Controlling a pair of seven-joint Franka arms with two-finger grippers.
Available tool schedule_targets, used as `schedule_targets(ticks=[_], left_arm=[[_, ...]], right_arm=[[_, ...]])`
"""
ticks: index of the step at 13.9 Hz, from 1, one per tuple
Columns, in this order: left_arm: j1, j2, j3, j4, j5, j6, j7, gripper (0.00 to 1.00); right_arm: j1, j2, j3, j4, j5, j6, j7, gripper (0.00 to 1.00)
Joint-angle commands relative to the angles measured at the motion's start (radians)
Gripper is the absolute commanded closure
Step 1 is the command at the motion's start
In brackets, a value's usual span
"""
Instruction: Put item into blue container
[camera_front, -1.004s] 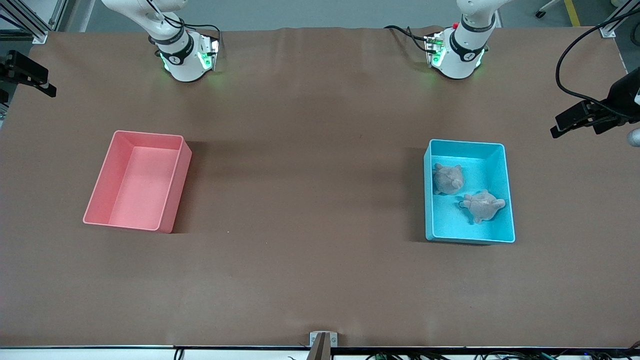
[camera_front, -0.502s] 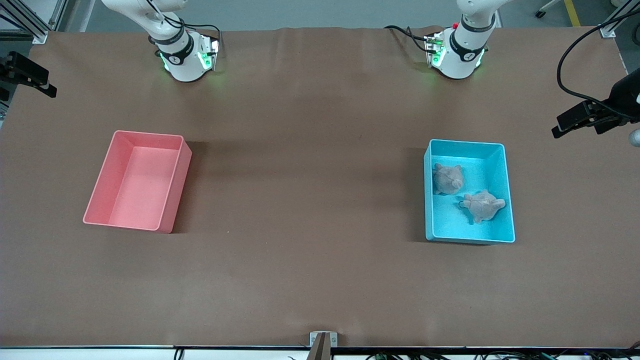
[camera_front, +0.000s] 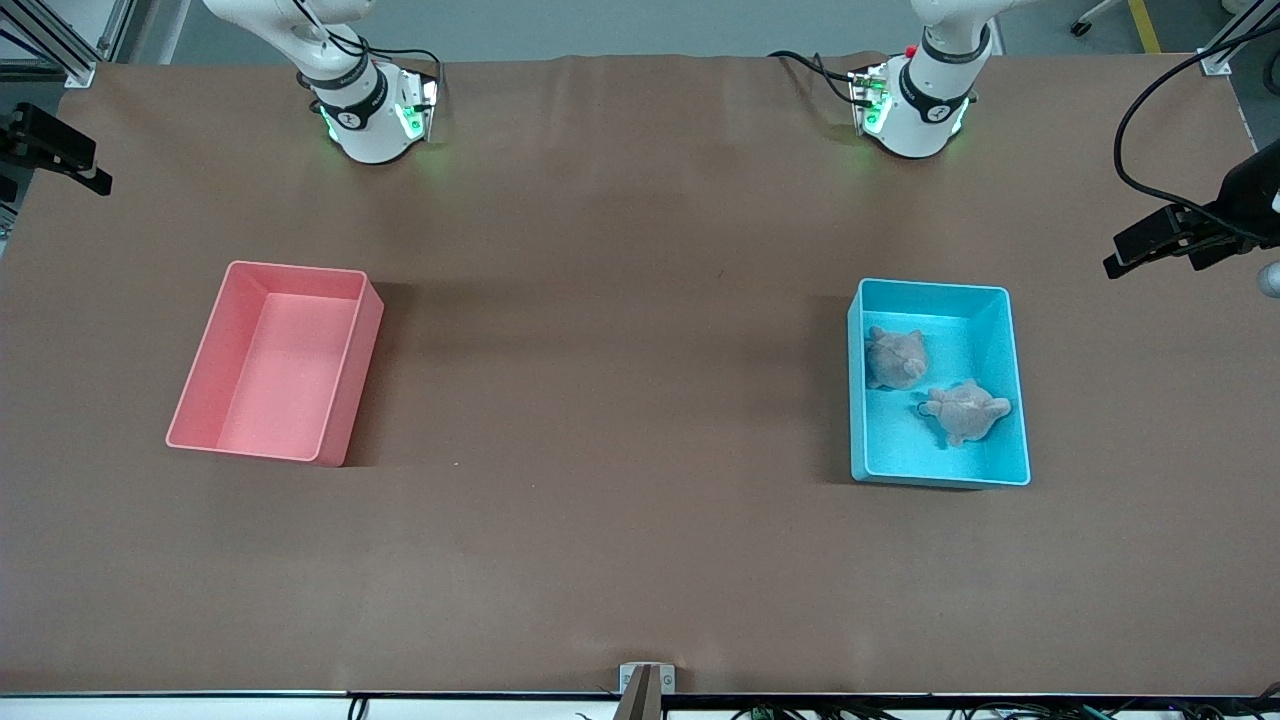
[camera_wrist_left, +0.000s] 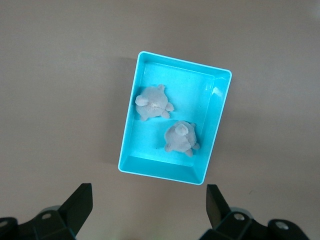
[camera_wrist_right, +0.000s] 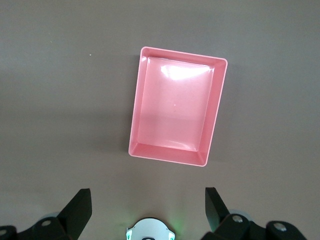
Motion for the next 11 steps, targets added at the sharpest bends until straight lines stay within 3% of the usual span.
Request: schedule_targets(ticks=[1,2,11], left_arm=[[-0.193,0.000,0.189,0.013,0.012,-0.011,-0.011,0.00],[-0.219,0.000,0.216,0.013,0.012,-0.011,-0.011,0.00],[-0.217,-0.006,0.212,0.013,0.015,-0.011,0.000,0.00]], right_arm=[[0.000,-0.016,-0.004,-0.008,0.012,0.004,-0.005,0.00],[0.000,-0.018,-0.004,-0.010,0.012,0.003,-0.005,0.00],[-0.001,-0.019,-0.004,-0.011,0.012,-0.003,-0.004,0.00]])
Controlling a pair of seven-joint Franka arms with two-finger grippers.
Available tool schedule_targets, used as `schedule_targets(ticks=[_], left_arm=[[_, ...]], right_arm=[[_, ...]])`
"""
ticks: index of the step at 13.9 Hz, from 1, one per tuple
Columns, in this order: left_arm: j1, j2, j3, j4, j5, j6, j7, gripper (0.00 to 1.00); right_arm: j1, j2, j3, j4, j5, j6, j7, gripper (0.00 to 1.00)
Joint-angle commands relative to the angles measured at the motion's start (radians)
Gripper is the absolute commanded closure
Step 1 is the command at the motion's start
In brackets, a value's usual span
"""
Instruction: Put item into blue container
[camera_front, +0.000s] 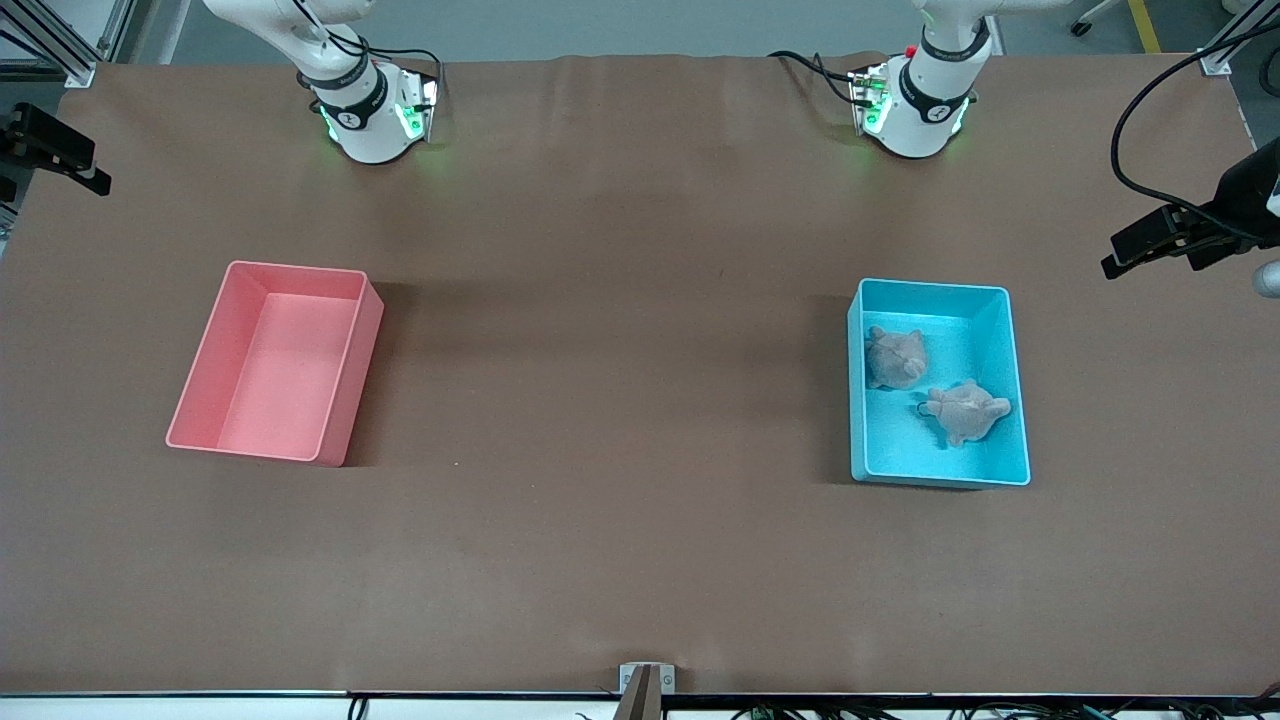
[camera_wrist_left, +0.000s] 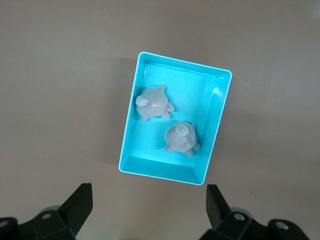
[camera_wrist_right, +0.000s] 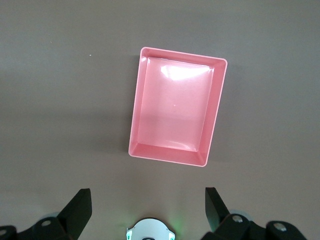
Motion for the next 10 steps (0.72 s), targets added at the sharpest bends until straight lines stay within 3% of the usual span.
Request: schedule_targets(ticks=[1,3,10], left_arm=[[-0.007,-0.006,0.005,0.012,0.017,-0.009,0.039,0.00],[-0.006,-0.004,0.005,0.012,0.030,-0.003,0.121,0.00],[-0.007,0.000,0.005,0.016,0.018,0.018,0.101,0.00]], right_arm=[[-0.001,-0.019,-0.004,-0.013,0.011,-0.007,-0.004,0.00],[-0.001,-0.018,-0.002,-0.013,0.011,-0.007,-0.004,0.00],[-0.001,-0.019,-0.002,-0.013,0.011,-0.007,-0.005,0.00]])
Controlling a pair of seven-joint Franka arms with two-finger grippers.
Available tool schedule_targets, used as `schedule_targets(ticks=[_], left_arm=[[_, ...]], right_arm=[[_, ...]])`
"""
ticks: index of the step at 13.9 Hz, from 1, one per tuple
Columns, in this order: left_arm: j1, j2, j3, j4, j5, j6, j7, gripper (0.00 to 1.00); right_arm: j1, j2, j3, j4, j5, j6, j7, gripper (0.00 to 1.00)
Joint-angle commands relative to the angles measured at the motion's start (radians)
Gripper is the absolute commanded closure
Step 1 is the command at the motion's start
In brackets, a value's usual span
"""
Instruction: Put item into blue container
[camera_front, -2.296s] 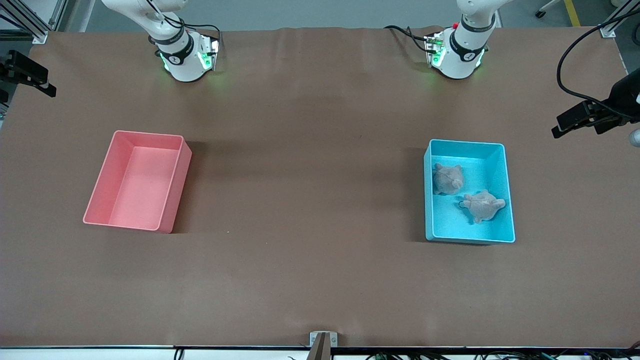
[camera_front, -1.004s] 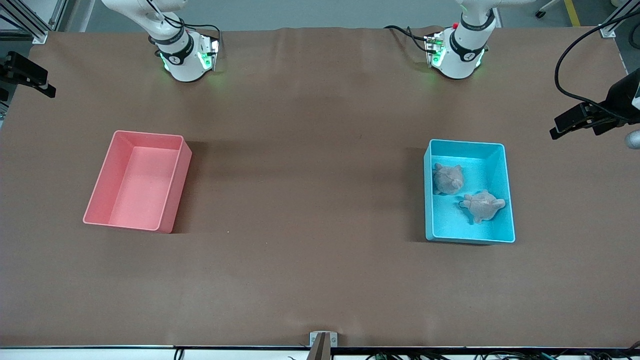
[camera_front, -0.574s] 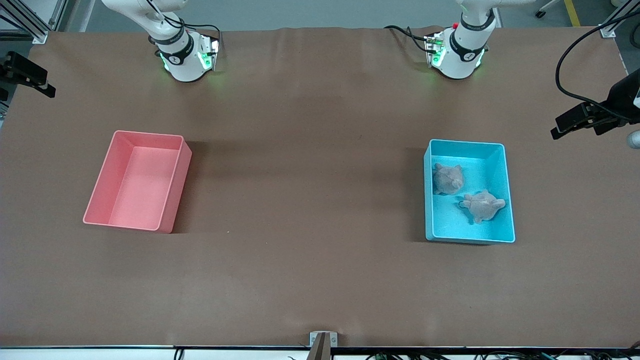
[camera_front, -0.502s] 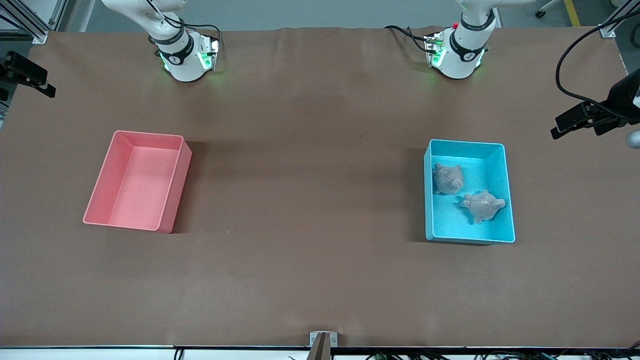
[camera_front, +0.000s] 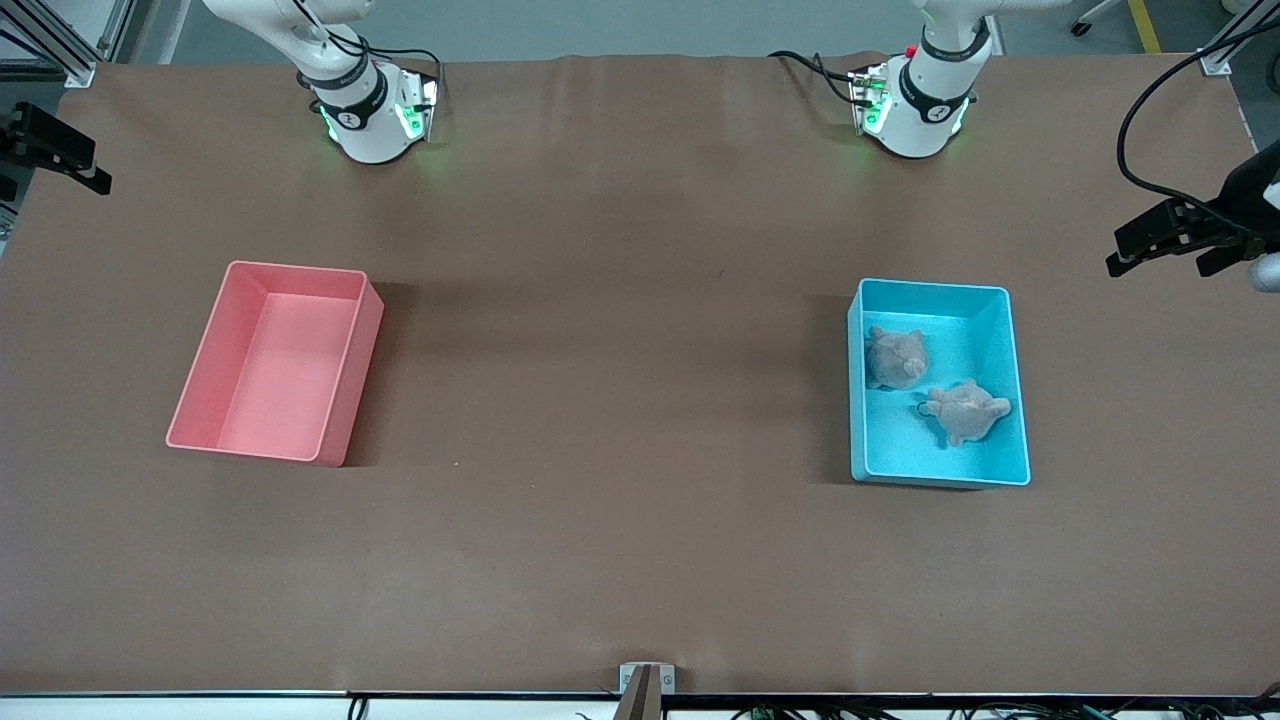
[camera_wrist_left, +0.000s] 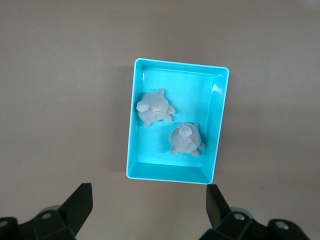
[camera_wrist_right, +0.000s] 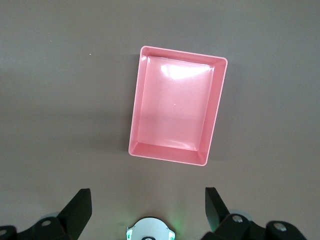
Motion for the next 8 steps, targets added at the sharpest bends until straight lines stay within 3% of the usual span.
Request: schedule_targets(ticks=[1,8], left_arm=[[-0.006,0.000,0.006,0.012,0.010,0.004,-0.005,0.00],[-0.015,0.004,0.006,0.024,0.021,0.006,-0.001,0.00]], right_arm=[[-0.001,-0.019,-0.002,-0.013,0.011,-0.001,-0.005,0.00],[0.000,-0.019,0.001,-0.012,0.011,-0.001,-0.004,0.00]])
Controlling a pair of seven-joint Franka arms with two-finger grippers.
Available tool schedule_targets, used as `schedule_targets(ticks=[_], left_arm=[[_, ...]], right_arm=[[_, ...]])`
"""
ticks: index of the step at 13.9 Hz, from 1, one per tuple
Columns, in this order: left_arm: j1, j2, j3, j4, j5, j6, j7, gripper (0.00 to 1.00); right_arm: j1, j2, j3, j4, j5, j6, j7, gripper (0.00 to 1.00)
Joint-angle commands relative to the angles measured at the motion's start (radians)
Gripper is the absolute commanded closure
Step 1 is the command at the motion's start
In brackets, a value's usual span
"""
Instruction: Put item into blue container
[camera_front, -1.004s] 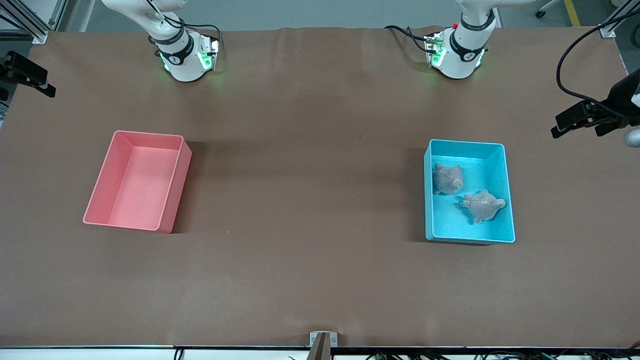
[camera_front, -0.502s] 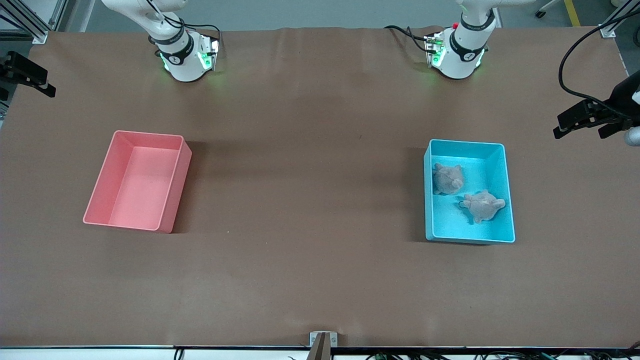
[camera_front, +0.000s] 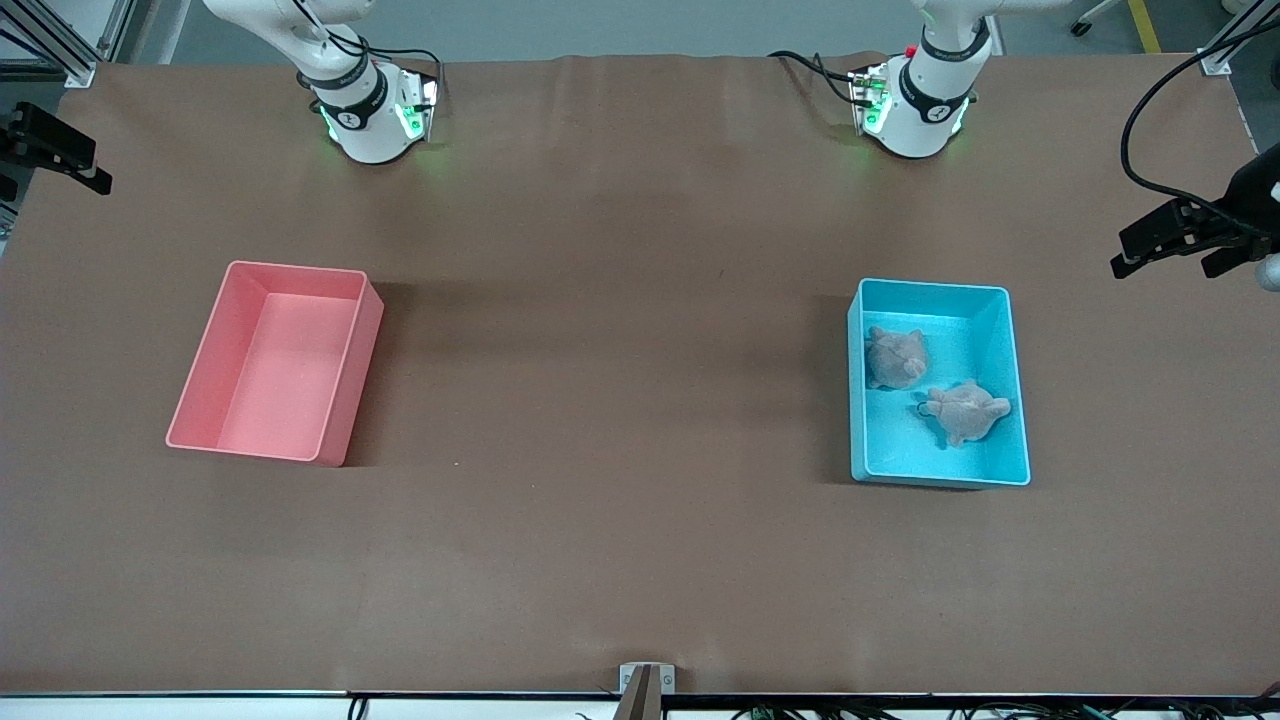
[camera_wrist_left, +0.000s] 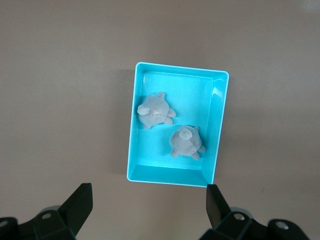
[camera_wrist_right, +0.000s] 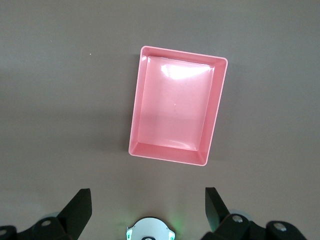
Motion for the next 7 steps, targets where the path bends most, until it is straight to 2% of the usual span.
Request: schedule_targets(ticks=[1,7], left_arm=[[-0.012,0.003,0.002,0.019,0.023,0.000,-0.001,0.00],[-0.004,0.011,0.000,0.014,0.015,-0.003,-0.002,0.00]], right_arm=[[0.000,-0.019,0.000,-0.012,0.011,-0.001,-0.005,0.00],[0.005,-0.018,0.003,-0.010,0.011,-0.001,-0.005,0.00]])
